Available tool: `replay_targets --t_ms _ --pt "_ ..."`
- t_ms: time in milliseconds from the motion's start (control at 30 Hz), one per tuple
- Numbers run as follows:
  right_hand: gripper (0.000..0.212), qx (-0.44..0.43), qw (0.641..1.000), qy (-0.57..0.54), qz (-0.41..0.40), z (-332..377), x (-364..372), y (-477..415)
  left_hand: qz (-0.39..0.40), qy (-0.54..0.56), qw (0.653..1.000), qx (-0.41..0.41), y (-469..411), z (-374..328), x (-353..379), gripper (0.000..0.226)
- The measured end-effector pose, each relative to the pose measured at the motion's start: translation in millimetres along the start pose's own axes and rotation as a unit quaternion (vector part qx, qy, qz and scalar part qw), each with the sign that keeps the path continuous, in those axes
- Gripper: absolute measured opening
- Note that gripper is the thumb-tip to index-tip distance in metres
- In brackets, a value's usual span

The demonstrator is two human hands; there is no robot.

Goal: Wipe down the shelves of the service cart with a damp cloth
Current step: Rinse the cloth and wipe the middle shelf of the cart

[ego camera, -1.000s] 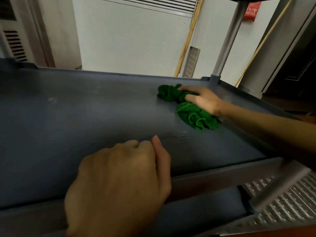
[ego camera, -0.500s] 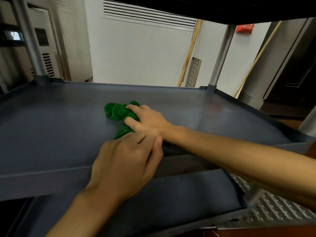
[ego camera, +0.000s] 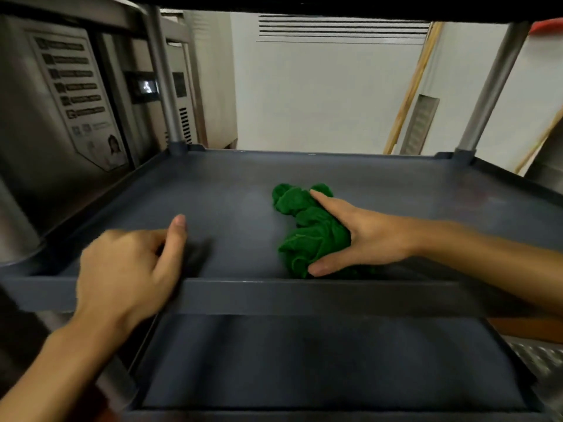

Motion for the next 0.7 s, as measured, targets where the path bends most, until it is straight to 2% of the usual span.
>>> replay_targets --t_ms 133,400,700 --pt "0.135 0.012 1.000 0.000 -0.019 11 6 -17 0.036 0.027 0.997 -0.062 -1 -5 8 0.067" --pt "0.129 0.005 0.992 -0.009 -0.129 27 2 -107 0.032 0.032 0.997 -0.065 -1 -5 5 0.063" --pt "0.100 0.013 0.981 -0.037 -0.188 35 -17 -212 -0.002 0.042 0.998 -0.046 -1 -1 6 0.060"
Point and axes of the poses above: each hand's wrist, its own y-axis away from the middle knuckle, its own x-axis out of the palm, z = x × y, the point moved 3 cm from there along -y, towards the middle knuckle, and after that the axes turned 1 degree about z, right-handed, at the moved point
